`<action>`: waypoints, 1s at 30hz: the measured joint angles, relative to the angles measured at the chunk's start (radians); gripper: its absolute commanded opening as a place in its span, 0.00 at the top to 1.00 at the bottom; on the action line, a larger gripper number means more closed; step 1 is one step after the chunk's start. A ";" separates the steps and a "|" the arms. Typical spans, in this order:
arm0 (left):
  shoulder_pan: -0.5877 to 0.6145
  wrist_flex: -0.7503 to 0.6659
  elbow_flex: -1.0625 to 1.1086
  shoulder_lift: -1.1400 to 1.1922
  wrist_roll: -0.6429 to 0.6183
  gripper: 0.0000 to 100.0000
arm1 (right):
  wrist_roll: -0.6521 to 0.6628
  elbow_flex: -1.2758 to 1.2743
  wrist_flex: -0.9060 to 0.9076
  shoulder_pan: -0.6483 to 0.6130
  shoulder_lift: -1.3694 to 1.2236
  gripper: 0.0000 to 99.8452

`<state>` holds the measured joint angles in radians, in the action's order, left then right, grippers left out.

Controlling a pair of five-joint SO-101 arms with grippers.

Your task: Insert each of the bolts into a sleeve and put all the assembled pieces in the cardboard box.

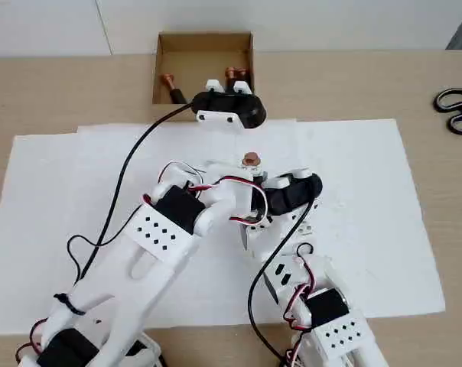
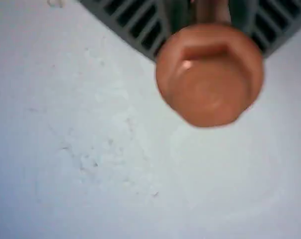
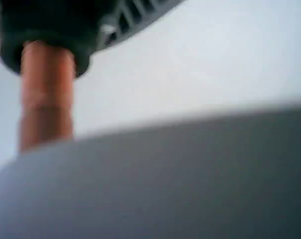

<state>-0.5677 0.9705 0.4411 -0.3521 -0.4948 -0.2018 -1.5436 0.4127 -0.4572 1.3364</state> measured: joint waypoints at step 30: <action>0.014 -0.028 -0.031 0.091 0.072 0.99 | -0.002 0.000 -0.002 -0.025 0.005 1.00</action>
<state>-0.5539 0.9429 0.4104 -0.2616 -0.4227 -0.2033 -1.5436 0.4112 -0.4818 1.3410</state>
